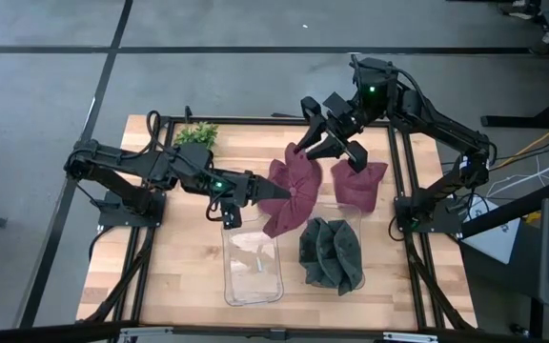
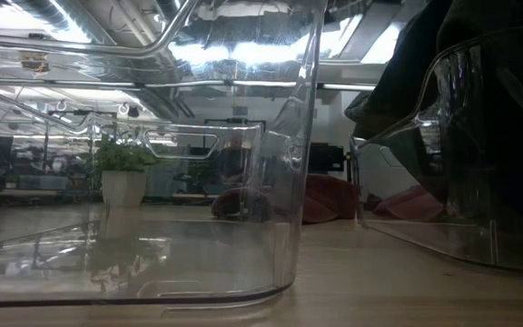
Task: Pick & Place hat
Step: Put the top pink cap into the left transparent bin
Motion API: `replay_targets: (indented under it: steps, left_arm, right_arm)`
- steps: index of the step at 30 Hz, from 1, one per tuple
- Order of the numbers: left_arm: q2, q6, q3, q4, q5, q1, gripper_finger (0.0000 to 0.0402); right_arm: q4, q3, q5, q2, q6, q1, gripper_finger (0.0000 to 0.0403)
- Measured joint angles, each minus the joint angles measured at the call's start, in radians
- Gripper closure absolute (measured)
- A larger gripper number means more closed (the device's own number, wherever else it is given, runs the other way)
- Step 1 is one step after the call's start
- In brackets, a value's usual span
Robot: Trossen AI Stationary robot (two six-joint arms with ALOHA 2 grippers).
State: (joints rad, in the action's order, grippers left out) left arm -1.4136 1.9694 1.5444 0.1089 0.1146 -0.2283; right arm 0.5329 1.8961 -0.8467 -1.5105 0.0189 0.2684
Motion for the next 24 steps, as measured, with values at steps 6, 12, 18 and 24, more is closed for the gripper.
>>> replay_targets:
  steps: [6,12,18,24]
  left_arm:
    - [0.000,0.000,0.000,0.000,0.016,0.000,0.0399]
    - [0.000,-0.001,0.000,0.003,0.032,0.000,0.0399]
    - [0.000,-0.018,0.000,0.031,0.054,0.000,0.0399]
    - [0.006,-0.052,0.000,0.058,0.090,-0.006,0.0399]
  right_arm:
    - [0.091,0.000,0.003,0.000,-0.002,0.006,0.0231]
    - [0.183,0.000,0.010,0.000,-0.023,0.024,0.0206]
    - [0.271,0.000,0.010,0.013,-0.079,0.072,0.0205]
    - [0.307,0.000,0.007,0.045,-0.088,0.137,0.0205]
